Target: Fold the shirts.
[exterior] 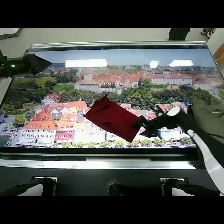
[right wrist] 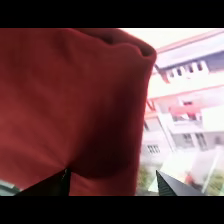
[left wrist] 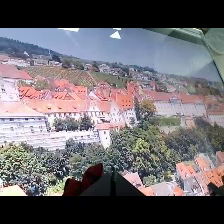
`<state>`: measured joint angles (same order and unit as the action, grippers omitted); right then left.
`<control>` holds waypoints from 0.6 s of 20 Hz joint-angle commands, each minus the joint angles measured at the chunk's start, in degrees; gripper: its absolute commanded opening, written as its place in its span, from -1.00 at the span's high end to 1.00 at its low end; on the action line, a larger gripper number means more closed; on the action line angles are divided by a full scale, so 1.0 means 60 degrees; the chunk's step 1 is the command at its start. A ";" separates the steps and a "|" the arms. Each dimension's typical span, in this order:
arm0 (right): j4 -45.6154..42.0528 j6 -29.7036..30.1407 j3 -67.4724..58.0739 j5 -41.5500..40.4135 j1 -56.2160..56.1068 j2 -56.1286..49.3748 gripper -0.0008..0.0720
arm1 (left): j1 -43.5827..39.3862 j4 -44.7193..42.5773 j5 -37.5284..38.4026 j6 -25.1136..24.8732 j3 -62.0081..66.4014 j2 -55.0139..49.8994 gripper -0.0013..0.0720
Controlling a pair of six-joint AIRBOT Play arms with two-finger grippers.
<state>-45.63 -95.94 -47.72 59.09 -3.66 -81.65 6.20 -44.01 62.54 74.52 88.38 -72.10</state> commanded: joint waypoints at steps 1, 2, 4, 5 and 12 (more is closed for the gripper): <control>0.1486 0.0157 0.0386 -0.1971 -0.0750 -0.0335 0.34 | -0.0055 0.0073 0.0262 0.0000 0.0004 0.0022 0.88; 0.2055 0.0616 0.0288 -0.2138 -0.0670 -0.0266 0.85 | -0.0051 0.0073 0.0270 0.0000 0.0004 0.0022 0.88; 0.2310 0.1869 -0.0379 -0.1752 -0.0076 0.0153 0.87 | -0.0033 0.0073 0.0277 -0.0004 0.0004 0.0022 0.88; 0.2149 0.1960 -0.0885 -0.1319 0.0466 0.0470 0.87 | -0.0033 0.0073 0.0295 -0.0004 0.0004 0.0022 0.88; -0.0583 0.0306 -0.5202 0.2561 0.5818 0.1530 0.87 | -0.0055 0.0073 0.0331 -0.0182 0.0004 0.0018 0.88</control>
<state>-42.65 -90.74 -69.19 63.57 19.35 -74.02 5.98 -43.59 64.42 74.00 88.38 -72.01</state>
